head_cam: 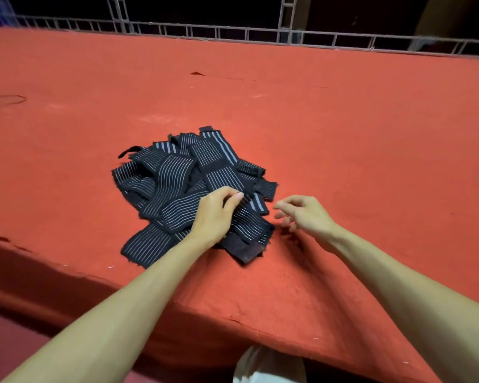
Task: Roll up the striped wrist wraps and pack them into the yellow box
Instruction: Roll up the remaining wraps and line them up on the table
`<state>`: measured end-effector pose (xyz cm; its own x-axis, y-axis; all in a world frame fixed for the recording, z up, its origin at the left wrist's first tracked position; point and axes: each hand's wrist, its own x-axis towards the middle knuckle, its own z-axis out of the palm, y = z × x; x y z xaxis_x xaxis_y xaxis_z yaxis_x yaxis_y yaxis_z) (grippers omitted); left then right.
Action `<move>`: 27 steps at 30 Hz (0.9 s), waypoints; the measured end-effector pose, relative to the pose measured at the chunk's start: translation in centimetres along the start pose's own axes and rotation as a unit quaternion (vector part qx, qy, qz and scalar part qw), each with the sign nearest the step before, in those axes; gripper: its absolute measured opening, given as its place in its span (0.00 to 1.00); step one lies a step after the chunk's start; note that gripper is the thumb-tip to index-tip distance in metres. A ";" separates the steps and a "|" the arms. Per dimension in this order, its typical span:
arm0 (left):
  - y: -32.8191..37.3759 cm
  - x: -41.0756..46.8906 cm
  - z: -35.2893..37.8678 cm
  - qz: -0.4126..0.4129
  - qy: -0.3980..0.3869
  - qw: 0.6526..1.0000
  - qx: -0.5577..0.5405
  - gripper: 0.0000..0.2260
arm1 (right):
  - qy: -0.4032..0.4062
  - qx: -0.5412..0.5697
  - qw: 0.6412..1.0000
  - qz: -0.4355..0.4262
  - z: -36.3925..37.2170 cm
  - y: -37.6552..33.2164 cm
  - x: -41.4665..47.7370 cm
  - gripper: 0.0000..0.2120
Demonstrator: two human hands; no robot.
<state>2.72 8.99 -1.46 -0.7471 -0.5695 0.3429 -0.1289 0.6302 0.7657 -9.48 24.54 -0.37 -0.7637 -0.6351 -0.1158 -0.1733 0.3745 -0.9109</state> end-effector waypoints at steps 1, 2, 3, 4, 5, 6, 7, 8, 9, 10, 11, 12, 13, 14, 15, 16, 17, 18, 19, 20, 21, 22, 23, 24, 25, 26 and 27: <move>1.2 -0.2 0.0 0.010 -0.019 1.000 -0.021 0.06 | -0.015 0.059 0.998 0.021 0.2 -0.9 -0.2 0.11; 2.2 -0.5 0.1 0.024 -0.043 0.998 -0.032 0.06 | -0.032 0.113 0.992 0.043 0.3 -1.6 -0.3 0.15; 3.0 -0.8 0.3 0.034 -0.068 0.996 -0.043 0.05 | -0.047 0.160 0.984 0.068 0.3 -2.2 -0.3 0.17; 3.5 -1.1 0.5 0.042 -0.089 0.994 -0.055 0.05 | -0.058 0.194 0.975 0.089 0.3 -2.6 -0.3 0.19; 4.1 -1.5 0.7 0.049 -0.111 0.990 -0.071 0.05 | -0.070 0.210 0.970 0.102 0.2 -3.0 -0.4 0.18; 4.5 -2.0 1.0 0.051 -0.130 0.986 -0.091 0.05 | -0.080 0.211 0.968 0.106 0.1 -3.1 -0.5 0.16; 4.9 -2.3 1.2 0.049 -0.146 0.982 -0.111 0.06 | -0.085 0.205 0.969 0.105 0.0 -3.2 -0.7 0.12; 5.1 -2.7 1.3 0.047 -0.160 0.978 -0.123 0.06 | -0.078 0.197 0.972 0.100 -0.1 -3.3 -0.9 0.08; 5.4 -3.1 1.3 0.040 -0.169 0.975 -0.137 0.06 | -0.060 0.189 0.975 0.097 -0.4 -3.3 -1.2 0.05; 5.5 -3.3 1.4 0.026 -0.170 0.973 -0.153 0.06 | -0.041 0.175 0.979 0.094 -0.7 -3.2 -1.4 0.06; 5.8 -3.7 1.4 0.011 -0.158 0.973 -0.166 0.07 | -0.027 0.156 0.983 0.091 -1.2 -3.0 -1.8 0.09; 6.0 -3.9 1.4 -0.010 -0.131 0.975 -0.181 0.07 | -0.021 0.139 0.986 0.086 -1.8 -2.8 -2.1 0.12; 6.2 -3.9 1.6 -0.038 -0.090 0.975 -0.198 0.07 | -0.020 0.128 0.988 0.080 -2.6 -2.5 -2.6 0.13; 5.9 -3.8 1.9 -0.074 -0.045 0.975 -0.204 0.05 | -0.023 0.123 0.989 0.074 -3.4 -2.3 -3.0 0.12; 5.5 -3.7 2.3 -0.121 -0.006 0.971 -0.206 0.04 | -0.029 0.124 0.990 0.068 -4.2 -2.0 -3.4 0.11; 5.7 -3.8 2.7 -0.178 0.014 0.956 -0.235 0.09 | -0.034 0.126 0.990 0.062 -5.2 -1.7 -4.1 0.11; 5.9 -3.8 3.2 -0.245 0.008 0.919 -0.308 0.16 | -0.041 0.125 0.990 0.057 -6.1 -1.6 -4.8 0.12; 6.0 -3.7 4.0 -0.302 -0.009 0.867 -0.396 0.21 | -0.049 0.118 0.990 0.056 -7.1 -1.5 -5.5 0.13; 6.4 -3.8 4.8 -0.328 -0.024 0.819 -0.470 0.21 | -0.059 0.110 0.991 0.057 -7.9 -1.4 -6.4 0.13; 7.1 -4.1 5.4 -0.332 -0.022 0.790 -0.515 0.16 | -0.070 0.101 0.990 0.062 -8.7 -1.2 -7.1 0.13; 8.2 -4.5 6.2 -0.327 -0.014 0.785 -0.526 0.09 | -0.076 0.092 0.991 0.068 -9.6 -1.0 -8.0 0.14; 9.5 -5.0 7.3 -0.325 -0.007 0.787 -0.524 0.05 | -0.076 0.078 0.991 0.073 -10.9 -0.6 -9.0 0.14; 10.2 -5.4 7.7 -0.323 -0.001 0.795 -0.514 0.06 | -0.078 0.061 0.992 0.079 -11.3 -0.2 -9.4 0.14; 11.2 -5.8 8.4 -0.315 -0.010 0.806 -0.500 0.07 | -0.064 0.041 0.993 0.086 -12.3 0.4 -10.0 0.13; 12.1 -6.3 9.1 -0.308 -0.030 0.821 -0.479 0.07 | -0.042 0.017 0.995 0.092 -13.2 1.0 -10.7 0.11; 12.9 -6.7 9.7 -0.302 -0.057 0.837 -0.452 0.07 | -0.019 -0.009 0.995 0.097 -14.1 1.7 -11.2 0.10; 13.9 -7.2 10.2 -0.299 -0.087 0.850 -0.425 0.07 | 0.002 -0.033 0.994 0.101 -15.1 2.4 -11.8 0.09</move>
<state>-0.33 27.23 1.15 -0.8083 -0.5203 -0.2756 -0.0576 -0.3959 0.9165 -10.29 43.08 4.78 -0.7901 -0.5387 -0.2924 -0.0563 0.5388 -0.8405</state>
